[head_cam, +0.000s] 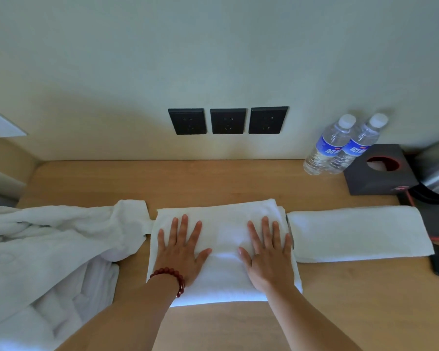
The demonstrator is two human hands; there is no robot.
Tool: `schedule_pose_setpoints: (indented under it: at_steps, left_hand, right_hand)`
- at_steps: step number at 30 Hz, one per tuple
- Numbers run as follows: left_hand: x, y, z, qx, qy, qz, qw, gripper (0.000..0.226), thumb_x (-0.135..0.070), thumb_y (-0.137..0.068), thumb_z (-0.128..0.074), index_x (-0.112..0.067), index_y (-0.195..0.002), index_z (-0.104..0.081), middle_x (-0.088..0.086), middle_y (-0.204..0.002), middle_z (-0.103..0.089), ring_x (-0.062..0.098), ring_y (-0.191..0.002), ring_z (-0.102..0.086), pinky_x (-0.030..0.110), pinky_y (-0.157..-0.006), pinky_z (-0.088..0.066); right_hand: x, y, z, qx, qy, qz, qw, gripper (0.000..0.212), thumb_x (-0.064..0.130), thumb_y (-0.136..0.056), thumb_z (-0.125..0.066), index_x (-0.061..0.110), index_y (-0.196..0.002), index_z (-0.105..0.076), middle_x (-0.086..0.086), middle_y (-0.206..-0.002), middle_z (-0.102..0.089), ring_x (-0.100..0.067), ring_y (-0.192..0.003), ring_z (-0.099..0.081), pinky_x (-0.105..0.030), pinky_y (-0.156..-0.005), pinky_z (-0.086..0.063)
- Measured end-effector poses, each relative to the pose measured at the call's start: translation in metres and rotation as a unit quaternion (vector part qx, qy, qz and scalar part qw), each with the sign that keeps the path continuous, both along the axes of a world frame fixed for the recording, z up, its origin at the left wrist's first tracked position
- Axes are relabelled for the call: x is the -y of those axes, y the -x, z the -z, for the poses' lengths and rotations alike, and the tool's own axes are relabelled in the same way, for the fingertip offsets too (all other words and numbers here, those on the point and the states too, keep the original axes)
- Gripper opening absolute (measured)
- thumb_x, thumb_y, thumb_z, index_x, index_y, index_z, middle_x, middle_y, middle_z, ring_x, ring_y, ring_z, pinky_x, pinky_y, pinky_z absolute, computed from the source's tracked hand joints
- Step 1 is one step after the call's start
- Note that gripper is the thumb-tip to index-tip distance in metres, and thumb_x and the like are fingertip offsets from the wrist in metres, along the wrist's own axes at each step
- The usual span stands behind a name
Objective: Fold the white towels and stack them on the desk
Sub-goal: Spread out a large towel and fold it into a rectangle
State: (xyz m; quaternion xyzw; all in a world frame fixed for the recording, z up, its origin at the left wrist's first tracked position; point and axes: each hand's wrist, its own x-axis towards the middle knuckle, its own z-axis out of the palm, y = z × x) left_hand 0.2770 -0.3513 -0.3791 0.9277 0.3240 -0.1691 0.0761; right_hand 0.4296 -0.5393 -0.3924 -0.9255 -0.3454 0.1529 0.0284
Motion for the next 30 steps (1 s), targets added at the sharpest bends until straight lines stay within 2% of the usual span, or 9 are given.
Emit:
schedule_pose_setpoints:
  at_steps: [3,6,10,18,22,25,28,30]
  left_hand:
    - [0.001,0.006,0.003,0.019,-0.010,-0.003,1.000,0.075,-0.076,-0.088,0.008,-0.041,-0.153,0.019,-0.003,-0.161,0.030,0.021,-0.148,0.030,0.056,-0.119,0.011]
    - [0.005,0.008,0.008,0.031,-0.028,-0.011,0.999,0.071,-0.073,-0.094,-0.002,-0.040,-0.155,0.016,-0.002,-0.163,0.028,0.023,-0.149,0.027,0.056,-0.120,0.007]
    - [0.004,0.012,0.012,0.045,-0.053,-0.012,0.997,0.069,-0.066,-0.098,-0.010,-0.035,-0.159,0.002,0.002,-0.167,0.012,0.025,-0.153,0.012,0.057,-0.121,-0.007]
    - [0.002,0.012,0.016,0.040,-0.052,-0.002,0.998,0.070,-0.063,-0.097,-0.010,-0.031,-0.159,-0.001,0.006,-0.167,0.007,0.027,-0.154,0.007,0.059,-0.120,-0.012]
    - [0.001,0.010,0.016,0.035,-0.037,0.004,0.999,0.071,-0.064,-0.097,-0.010,-0.032,-0.159,0.005,0.006,-0.167,0.013,0.027,-0.153,0.013,0.058,-0.121,-0.007]
    - [-0.002,0.012,0.015,0.030,-0.018,0.013,0.999,0.072,-0.065,-0.097,-0.012,-0.033,-0.158,0.010,0.004,-0.165,0.020,0.026,-0.152,0.018,0.058,-0.121,-0.001]
    - [-0.013,0.014,0.008,0.009,0.006,0.041,0.999,0.070,-0.066,-0.096,-0.003,-0.036,-0.155,0.020,-0.002,-0.159,0.036,0.021,-0.148,0.029,0.055,-0.120,0.009]
    - [-0.017,0.013,-0.001,0.001,0.006,0.045,0.999,0.069,-0.064,-0.092,0.010,-0.036,-0.154,0.022,-0.003,-0.158,0.037,0.019,-0.148,0.029,0.053,-0.120,0.012]
  right_hand:
    - [0.013,0.002,0.005,0.022,-0.023,-0.020,0.999,0.075,0.071,-0.098,-0.025,0.032,-0.160,-0.015,-0.007,-0.168,-0.008,-0.030,-0.154,-0.012,-0.057,-0.121,-0.009]
    - [0.014,-0.001,0.007,0.035,-0.026,-0.023,0.999,0.075,0.072,-0.097,-0.023,0.033,-0.161,-0.013,-0.005,-0.169,-0.005,-0.029,-0.155,-0.009,-0.057,-0.122,-0.010]
    - [0.013,0.001,0.010,0.042,-0.028,-0.022,0.998,0.076,0.071,-0.097,-0.025,0.033,-0.161,-0.011,-0.005,-0.169,-0.003,-0.028,-0.155,-0.005,-0.057,-0.123,-0.009]
    - [0.014,0.000,0.014,0.064,-0.035,-0.023,0.997,0.078,0.070,-0.094,-0.032,0.032,-0.160,-0.016,-0.007,-0.168,-0.010,-0.029,-0.155,-0.008,-0.058,-0.122,-0.012]
    - [0.012,-0.002,0.016,0.068,-0.028,-0.017,0.997,0.078,0.069,-0.094,-0.035,0.032,-0.160,-0.017,-0.006,-0.169,-0.009,-0.029,-0.155,-0.009,-0.057,-0.123,-0.010]
    - [0.010,-0.001,0.016,0.054,-0.016,-0.012,0.998,0.077,0.071,-0.094,-0.028,0.033,-0.160,-0.014,-0.005,-0.169,-0.003,-0.028,-0.155,-0.005,-0.057,-0.123,-0.007]
    - [0.005,0.000,0.010,0.035,0.012,-0.004,0.999,0.076,0.071,-0.095,-0.016,0.034,-0.161,-0.009,-0.003,-0.168,0.008,-0.027,-0.155,0.004,-0.058,-0.122,-0.001]
    - [-0.005,0.007,0.000,0.045,0.001,0.018,0.999,0.074,0.067,-0.096,-0.019,0.030,-0.160,-0.021,-0.007,-0.168,-0.002,-0.030,-0.155,-0.002,-0.060,-0.121,-0.005]
